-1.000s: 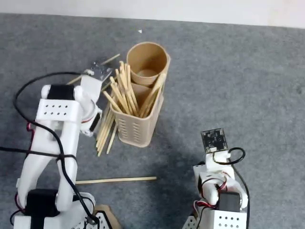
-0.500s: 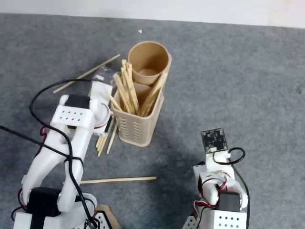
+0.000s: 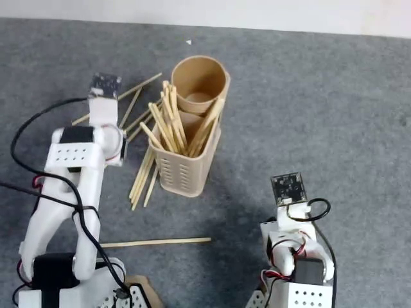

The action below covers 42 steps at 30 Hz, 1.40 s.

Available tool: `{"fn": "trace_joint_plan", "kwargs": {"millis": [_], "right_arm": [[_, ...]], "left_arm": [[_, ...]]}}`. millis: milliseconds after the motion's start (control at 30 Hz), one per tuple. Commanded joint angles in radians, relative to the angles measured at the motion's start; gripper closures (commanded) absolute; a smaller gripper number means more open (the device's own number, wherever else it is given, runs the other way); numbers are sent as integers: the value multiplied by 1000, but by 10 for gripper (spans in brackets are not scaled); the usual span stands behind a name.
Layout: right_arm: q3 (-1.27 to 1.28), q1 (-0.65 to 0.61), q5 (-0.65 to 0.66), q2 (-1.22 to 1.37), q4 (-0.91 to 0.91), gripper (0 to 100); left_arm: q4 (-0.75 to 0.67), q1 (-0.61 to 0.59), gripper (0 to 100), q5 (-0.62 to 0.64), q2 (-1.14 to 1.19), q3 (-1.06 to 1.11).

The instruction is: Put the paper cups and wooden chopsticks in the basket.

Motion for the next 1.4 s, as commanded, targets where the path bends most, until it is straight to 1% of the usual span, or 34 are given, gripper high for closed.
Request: {"fn": "trace_joint_plan", "kwargs": {"millis": [0, 67, 133, 200, 333, 400, 467, 533, 667, 800, 867, 1000, 1067, 1367], "right_arm": [[117, 12, 9, -12, 5, 829], [117, 12, 9, -12, 5, 829], [117, 12, 9, -12, 5, 829], [117, 12, 9, -12, 5, 829], [117, 12, 9, -12, 5, 829], [117, 12, 9, -12, 5, 829], [117, 12, 9, -12, 5, 829], [117, 12, 9, -12, 5, 829], [117, 12, 9, -12, 5, 829], [117, 12, 9, -12, 5, 829], [117, 12, 9, -12, 5, 829], [117, 12, 9, -12, 5, 829], [117, 12, 9, -12, 5, 829], [117, 12, 9, -12, 5, 829]], "left_arm": [[-75, -10, 841, 11, 4, -94], [-80, 7, 796, -14, 54, -163], [-48, 18, 798, -100, 150, -249], [3, 16, 796, -146, 275, -343], [124, 8, 788, -259, 559, -581], [201, 10, 764, -348, 680, -713], [281, 10, 755, -436, 791, -849], [345, 5, 755, -482, 880, -980], [431, 2, 755, -486, 1032, -1187], [473, 10, 755, -483, 1139, -1314], [474, 10, 766, -483, 1184, -1351], [477, 7, 854, -485, 1257, -1400], [494, 7, 880, -485, 1276, -1425], [629, 7, 896, -482, 1277, -1549]]}}
